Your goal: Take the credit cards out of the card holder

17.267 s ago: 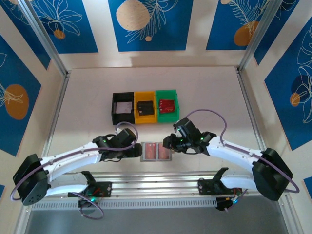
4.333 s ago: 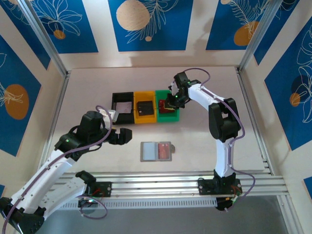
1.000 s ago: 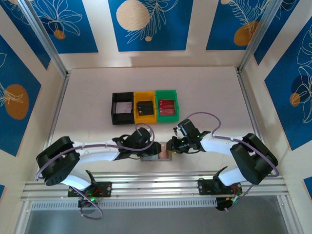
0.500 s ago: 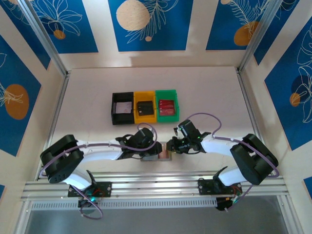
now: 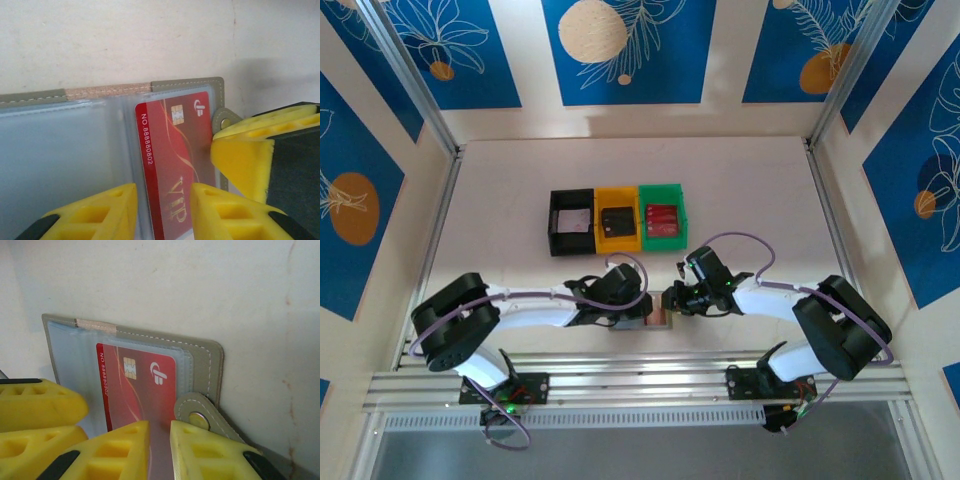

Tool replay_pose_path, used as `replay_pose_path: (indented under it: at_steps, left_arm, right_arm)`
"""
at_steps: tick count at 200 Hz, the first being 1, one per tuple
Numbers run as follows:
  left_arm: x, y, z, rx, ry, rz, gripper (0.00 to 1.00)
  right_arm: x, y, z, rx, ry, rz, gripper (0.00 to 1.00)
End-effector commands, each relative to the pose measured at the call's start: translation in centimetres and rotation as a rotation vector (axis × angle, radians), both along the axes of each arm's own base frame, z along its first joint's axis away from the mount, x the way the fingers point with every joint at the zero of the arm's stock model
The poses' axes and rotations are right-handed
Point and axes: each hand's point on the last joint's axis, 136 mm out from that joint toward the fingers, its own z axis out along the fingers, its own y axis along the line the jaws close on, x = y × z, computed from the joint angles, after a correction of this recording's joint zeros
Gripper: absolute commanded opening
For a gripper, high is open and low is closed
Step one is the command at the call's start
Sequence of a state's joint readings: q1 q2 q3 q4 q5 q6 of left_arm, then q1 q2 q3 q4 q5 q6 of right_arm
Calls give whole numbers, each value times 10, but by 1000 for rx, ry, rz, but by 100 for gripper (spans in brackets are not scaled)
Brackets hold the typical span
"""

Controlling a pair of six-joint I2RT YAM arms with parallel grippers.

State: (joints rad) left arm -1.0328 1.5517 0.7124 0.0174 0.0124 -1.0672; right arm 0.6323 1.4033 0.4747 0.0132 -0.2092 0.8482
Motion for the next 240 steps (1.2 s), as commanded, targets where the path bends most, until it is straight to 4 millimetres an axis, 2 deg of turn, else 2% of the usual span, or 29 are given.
replay_pose_path:
  at_steps: [1, 185, 240]
  left_arm:
    - [0, -1, -3, 31, -20, -5, 33]
    - [6, -11, -9, 26, -38, 13, 25]
    - [11, -13, -1, -1, -65, 27, 21]
  right_arm:
    - [-22, -17, -23, -84, 84, -10, 21]
    - [-25, -14, -25, -63, 95, -5, 20]
    - [-27, -13, -27, -62, 102, -4, 20]
